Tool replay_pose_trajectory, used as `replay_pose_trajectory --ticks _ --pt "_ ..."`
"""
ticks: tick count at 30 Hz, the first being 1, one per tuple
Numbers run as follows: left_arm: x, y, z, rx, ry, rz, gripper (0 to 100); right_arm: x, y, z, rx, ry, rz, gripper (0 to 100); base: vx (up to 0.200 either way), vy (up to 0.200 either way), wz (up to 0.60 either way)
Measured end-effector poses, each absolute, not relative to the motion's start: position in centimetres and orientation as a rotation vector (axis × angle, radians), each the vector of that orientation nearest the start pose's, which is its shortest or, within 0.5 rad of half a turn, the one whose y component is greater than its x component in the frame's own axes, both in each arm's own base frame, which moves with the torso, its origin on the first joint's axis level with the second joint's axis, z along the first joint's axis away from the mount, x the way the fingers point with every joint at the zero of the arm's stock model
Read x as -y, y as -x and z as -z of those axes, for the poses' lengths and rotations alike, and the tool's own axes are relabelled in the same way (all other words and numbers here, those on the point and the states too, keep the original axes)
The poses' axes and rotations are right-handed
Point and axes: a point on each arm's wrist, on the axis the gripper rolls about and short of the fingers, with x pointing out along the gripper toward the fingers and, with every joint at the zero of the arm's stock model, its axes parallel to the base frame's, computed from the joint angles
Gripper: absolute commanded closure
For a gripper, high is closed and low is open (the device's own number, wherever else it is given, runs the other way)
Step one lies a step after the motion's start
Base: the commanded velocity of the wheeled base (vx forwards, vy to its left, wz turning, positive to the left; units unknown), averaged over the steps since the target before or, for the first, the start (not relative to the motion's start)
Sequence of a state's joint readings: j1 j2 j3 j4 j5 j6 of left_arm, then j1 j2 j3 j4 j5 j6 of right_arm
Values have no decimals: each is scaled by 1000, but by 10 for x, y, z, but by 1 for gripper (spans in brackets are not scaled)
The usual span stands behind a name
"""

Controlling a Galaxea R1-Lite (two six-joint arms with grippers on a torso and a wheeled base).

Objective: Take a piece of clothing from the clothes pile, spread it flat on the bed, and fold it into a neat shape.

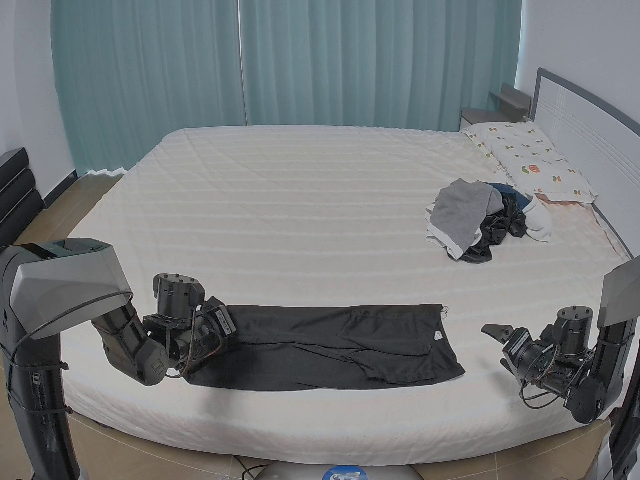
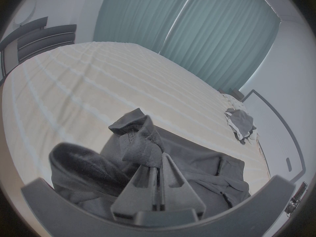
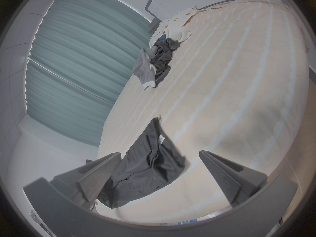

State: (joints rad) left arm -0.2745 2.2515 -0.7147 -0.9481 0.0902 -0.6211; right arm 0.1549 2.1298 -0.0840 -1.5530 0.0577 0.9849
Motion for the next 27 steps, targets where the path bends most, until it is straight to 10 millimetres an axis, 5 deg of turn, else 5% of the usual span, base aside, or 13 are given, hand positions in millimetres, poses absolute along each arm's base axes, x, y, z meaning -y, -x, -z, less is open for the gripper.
replay_pose_trajectory --ticks 6,15,27 --pt "111 -345 -16 -594 476 9 100 -38 -232 -18 -552 -938 47 0 0 0 0" --pt "116 -346 -18 -583 472 12 100 -38 -231 -19 -548 -939 45 0 -200 0 0" --pt "117 -347 -17 -583 470 11 100 -38 -231 -19 -550 -938 43 0 0 0 0"
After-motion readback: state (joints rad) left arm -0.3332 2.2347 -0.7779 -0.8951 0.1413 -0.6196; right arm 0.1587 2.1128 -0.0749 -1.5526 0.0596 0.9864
